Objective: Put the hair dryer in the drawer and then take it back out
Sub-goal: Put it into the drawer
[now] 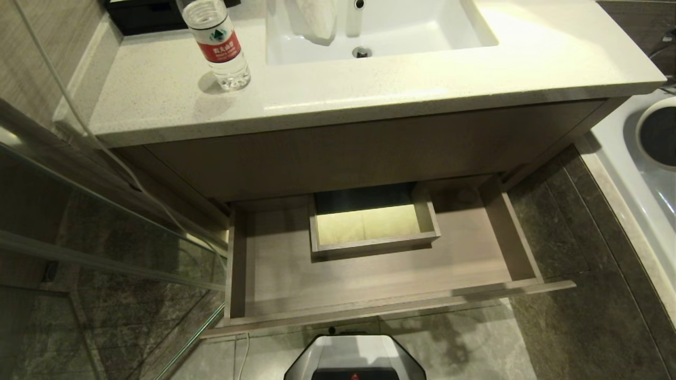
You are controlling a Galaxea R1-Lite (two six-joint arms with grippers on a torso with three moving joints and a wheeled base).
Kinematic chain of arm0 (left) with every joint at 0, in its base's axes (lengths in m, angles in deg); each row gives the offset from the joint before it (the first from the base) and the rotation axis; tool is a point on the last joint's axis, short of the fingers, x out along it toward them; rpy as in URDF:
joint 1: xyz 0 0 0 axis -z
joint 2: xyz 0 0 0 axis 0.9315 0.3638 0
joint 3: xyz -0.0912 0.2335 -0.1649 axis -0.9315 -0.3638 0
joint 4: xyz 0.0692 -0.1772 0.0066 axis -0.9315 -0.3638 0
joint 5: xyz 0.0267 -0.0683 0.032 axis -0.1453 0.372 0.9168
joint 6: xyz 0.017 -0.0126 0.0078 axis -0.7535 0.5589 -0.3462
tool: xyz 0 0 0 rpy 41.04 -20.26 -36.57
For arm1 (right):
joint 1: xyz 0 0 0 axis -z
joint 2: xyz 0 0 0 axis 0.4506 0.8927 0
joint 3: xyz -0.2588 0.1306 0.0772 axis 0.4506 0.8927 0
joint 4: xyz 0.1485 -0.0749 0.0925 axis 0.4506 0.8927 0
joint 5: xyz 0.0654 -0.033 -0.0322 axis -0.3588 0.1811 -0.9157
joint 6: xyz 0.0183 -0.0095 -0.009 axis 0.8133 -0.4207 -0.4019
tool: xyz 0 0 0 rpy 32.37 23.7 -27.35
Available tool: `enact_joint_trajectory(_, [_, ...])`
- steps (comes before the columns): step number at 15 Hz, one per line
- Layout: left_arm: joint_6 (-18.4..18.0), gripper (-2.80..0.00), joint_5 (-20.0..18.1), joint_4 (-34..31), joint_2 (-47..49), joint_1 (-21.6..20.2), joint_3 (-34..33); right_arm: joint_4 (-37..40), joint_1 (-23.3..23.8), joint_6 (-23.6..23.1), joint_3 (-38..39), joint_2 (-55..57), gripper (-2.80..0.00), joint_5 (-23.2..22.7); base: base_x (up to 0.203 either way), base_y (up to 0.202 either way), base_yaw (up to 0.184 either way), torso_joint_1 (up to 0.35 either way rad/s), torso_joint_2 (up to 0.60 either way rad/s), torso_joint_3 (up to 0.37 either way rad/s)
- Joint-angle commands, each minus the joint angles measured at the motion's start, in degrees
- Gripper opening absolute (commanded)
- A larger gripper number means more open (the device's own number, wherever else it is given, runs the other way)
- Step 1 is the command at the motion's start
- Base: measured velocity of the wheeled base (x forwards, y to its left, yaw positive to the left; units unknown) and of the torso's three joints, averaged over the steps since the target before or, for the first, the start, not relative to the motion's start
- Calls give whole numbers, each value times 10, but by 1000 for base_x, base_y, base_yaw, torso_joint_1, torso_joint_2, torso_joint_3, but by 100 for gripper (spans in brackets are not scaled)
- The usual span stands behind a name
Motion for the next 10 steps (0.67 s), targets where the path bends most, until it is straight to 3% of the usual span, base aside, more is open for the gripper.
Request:
enact_joint_trajectory(1, [0,-280,0,0,1,0,0,1,0,-1,8,2,-280,0,0,0,0,-155,280,127])
enact_joint_trajectory(10, [0,-280,0,0,1,0,0,-28,0,-1,48,-2,-280,0,0,0,0,-178,320,140])
